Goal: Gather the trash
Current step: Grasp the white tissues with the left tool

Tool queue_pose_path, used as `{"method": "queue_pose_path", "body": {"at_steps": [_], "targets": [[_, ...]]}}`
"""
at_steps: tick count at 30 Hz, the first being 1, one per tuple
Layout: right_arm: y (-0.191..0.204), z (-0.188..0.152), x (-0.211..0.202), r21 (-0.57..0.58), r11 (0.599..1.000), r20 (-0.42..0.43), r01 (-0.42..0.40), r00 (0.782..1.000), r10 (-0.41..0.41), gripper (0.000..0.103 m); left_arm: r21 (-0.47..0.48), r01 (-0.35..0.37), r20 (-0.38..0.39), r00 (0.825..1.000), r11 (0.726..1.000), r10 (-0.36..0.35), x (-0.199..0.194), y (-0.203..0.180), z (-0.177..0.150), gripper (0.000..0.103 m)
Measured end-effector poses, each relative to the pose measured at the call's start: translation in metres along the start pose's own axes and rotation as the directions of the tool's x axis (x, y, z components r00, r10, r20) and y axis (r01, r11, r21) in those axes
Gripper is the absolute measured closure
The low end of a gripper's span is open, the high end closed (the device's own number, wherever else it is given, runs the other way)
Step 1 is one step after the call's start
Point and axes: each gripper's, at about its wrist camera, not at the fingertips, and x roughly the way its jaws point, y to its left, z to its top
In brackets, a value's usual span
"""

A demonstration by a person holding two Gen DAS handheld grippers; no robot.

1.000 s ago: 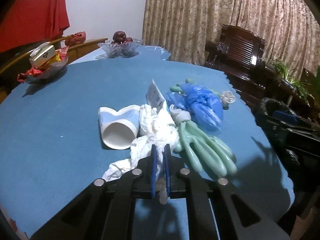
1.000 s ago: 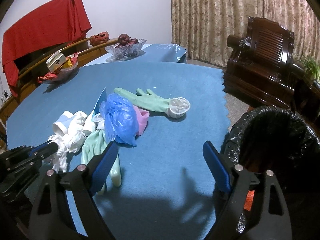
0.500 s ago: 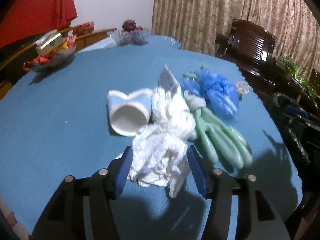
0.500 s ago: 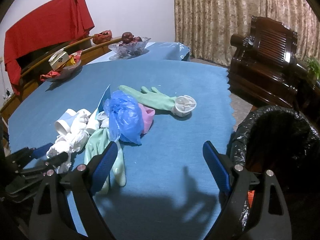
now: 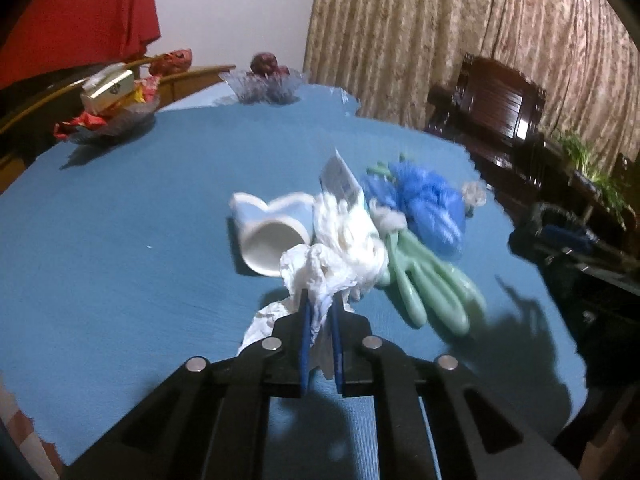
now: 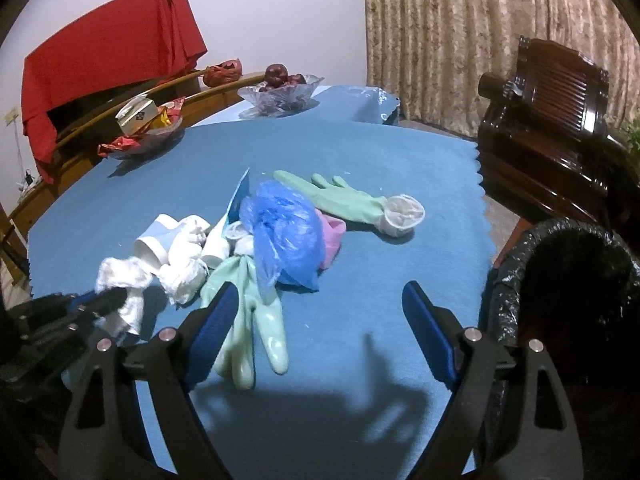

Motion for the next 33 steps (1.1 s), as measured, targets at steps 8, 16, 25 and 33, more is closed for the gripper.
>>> {"method": "queue_pose_path", "body": {"at_steps": [8,16,25,33], "targets": [[0.002,0.014,0.006,0.006,1.0,0.02,0.0,1.0,0.0,0.025,-0.011,-0.009,0.073,0.997,1.0,0.009,-0.019,0.002,0.019,0.094],[0.004,0.031,0.029,0.004,1.0,0.021,-0.002,1.0,0.002,0.028,-0.026,0.009,0.083,0.997,1.0,-0.006,0.005,-0.005,0.034,0.094],[0.015,0.033,0.064,-0.009,0.999,-0.05,-0.051,0.997,0.051,0.049,-0.04,0.007,0.1,0.995,0.999,-0.003,0.015,-0.004,0.045,0.094],[0.011,0.03,0.062,0.03,0.993,-0.066,-0.113,0.991,0.114,0.1,-0.03,-0.001,0.099,0.995,1.0,0.004,0.014,-0.003,0.047,0.094]]}}
